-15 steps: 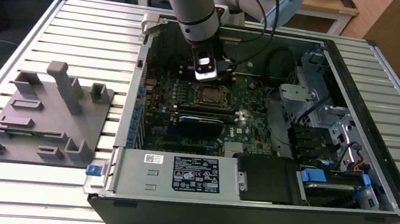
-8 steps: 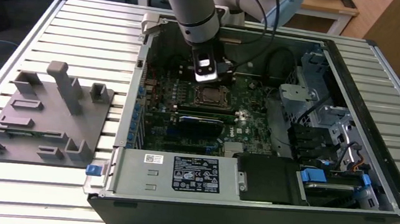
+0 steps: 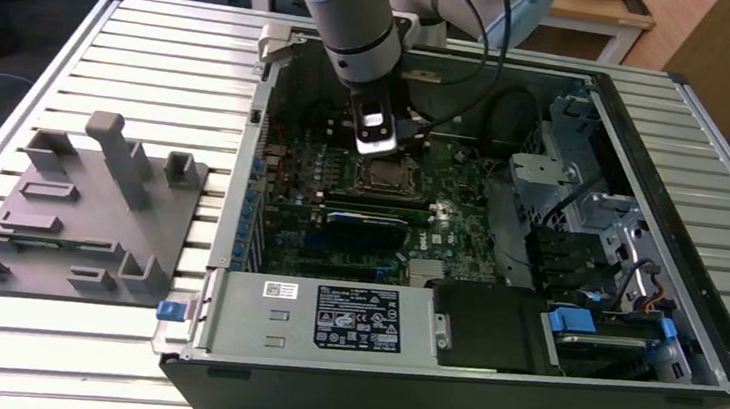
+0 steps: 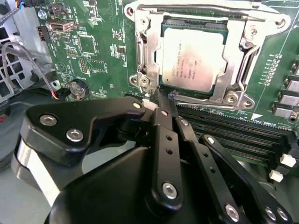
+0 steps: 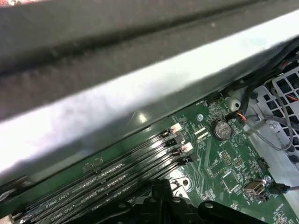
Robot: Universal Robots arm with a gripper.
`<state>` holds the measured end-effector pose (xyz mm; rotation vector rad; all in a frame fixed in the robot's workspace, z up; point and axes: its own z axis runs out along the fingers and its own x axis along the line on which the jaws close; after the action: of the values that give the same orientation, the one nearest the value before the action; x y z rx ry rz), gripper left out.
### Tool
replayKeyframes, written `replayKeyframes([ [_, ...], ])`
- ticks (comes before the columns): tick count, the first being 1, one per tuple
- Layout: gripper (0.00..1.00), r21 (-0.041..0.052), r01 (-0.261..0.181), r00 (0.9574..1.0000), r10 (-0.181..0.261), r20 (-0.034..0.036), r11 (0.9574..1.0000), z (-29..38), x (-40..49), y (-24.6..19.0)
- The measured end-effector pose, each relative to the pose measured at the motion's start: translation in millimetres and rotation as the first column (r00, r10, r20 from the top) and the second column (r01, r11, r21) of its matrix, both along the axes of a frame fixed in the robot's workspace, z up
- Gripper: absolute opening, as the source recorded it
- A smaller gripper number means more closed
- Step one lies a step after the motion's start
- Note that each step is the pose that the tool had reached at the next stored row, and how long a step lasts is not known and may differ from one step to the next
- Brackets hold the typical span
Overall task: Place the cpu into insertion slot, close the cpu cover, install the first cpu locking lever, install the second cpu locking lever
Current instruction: 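Install the first cpu locking lever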
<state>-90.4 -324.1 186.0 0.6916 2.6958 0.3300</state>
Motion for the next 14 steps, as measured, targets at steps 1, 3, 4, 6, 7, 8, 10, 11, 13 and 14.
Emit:
replayKeyframes([
  [1,0.1,0.0003,0.0,1.0,0.0,0.0,1.0,0.0,0.0,-0.1],
  [3,0.1,0.0003,0.0,1.0,0.0,-0.0002,1.0,1.2,-0.1,-0.2],
  [4,0.1,0.0004,0.0,1.0,0.0,-0.0001,1.0,2.3,0.0,-0.2],
  [6,0.1,0.0004,0.0,1.0,0.0,-0.0001,1.0,5.1,0.0,-0.2],
  [7,0.1,0.0004,0.0,1.0,0.0,-0.0001,1.0,6.8,0.0,-0.2],
  [8,0.1,0.0005,0.0,1.0,0.0,0.0,1.0,8.5,0.0,-0.2],
  [10,0.1,0.0004,0.0,1.0,0.0,-0.0001,1.0,11.7,0.0,-0.2],
  [11,0.1,0.0004,0.0,1.0,0.0,0.0,1.0,13.2,0.0,-0.2],
  [13,0.1,0.0005,0.0,1.0,0.0,0.0,1.0,14.9,0.0,-0.2],
  [14,0.1,0.0008,0.0,1.0,0.0,0.0001,1.0,15.1,0.0,-0.1],
])
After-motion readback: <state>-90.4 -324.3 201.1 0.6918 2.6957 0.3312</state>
